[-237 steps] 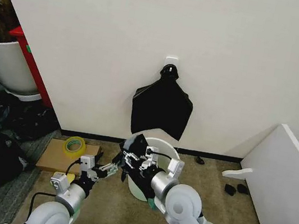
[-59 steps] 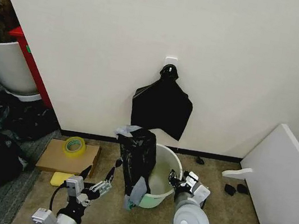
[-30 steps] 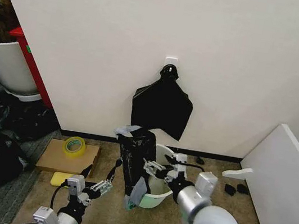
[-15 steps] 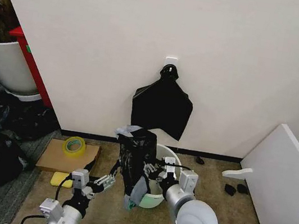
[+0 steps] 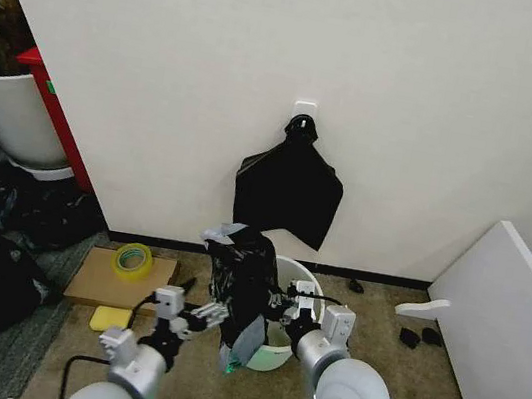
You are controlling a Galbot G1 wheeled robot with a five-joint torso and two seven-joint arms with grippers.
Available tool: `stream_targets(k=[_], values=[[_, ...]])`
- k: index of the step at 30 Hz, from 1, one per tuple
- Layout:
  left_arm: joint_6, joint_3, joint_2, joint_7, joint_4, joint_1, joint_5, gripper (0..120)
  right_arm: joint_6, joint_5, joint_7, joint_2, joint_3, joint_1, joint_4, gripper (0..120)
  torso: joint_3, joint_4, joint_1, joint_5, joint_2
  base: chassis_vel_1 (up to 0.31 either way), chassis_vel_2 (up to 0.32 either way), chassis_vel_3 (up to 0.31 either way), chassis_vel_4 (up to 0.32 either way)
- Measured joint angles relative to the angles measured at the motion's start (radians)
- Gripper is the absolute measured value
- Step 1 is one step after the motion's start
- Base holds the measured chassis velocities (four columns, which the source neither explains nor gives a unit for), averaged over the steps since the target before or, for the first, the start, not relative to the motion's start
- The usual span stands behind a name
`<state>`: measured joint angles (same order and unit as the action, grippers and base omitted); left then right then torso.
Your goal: Place the garbage bag over the trash bin.
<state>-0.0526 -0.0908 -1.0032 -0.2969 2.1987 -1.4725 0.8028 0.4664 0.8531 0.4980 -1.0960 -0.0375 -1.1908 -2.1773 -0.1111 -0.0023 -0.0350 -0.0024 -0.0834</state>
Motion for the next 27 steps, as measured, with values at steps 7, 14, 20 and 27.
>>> stream_targets(k=[7,14,20,27], values=[[-0.083,0.093,-0.045,-0.136,-0.054,0.105,0.042,94,0.000,0.000,0.011,0.001,0.011,-0.011,-0.002,0,0.000,0.0000,0.000,0.0000,0.000,0.000,0.000,0.000,0.000],[-0.135,0.104,-0.080,-0.221,-0.093,0.151,0.045,93,0.000,-0.001,0.012,0.000,0.013,-0.013,0.002,0,0.000,0.0001,0.000,0.0001,0.000,0.000,0.000,0.000,0.000],[-0.199,0.134,-0.127,-0.299,-0.143,0.229,0.068,93,0.001,-0.001,0.015,0.002,0.014,-0.018,-0.002,0,0.000,0.0000,0.000,0.0002,0.000,0.000,0.000,0.000,0.000],[-0.272,0.156,-0.189,-0.390,-0.210,0.275,0.075,93,0.001,0.002,0.020,0.001,0.018,-0.019,0.000,0,0.000,0.0001,0.000,0.0001,0.000,0.000,0.000,0.000,0.000]])
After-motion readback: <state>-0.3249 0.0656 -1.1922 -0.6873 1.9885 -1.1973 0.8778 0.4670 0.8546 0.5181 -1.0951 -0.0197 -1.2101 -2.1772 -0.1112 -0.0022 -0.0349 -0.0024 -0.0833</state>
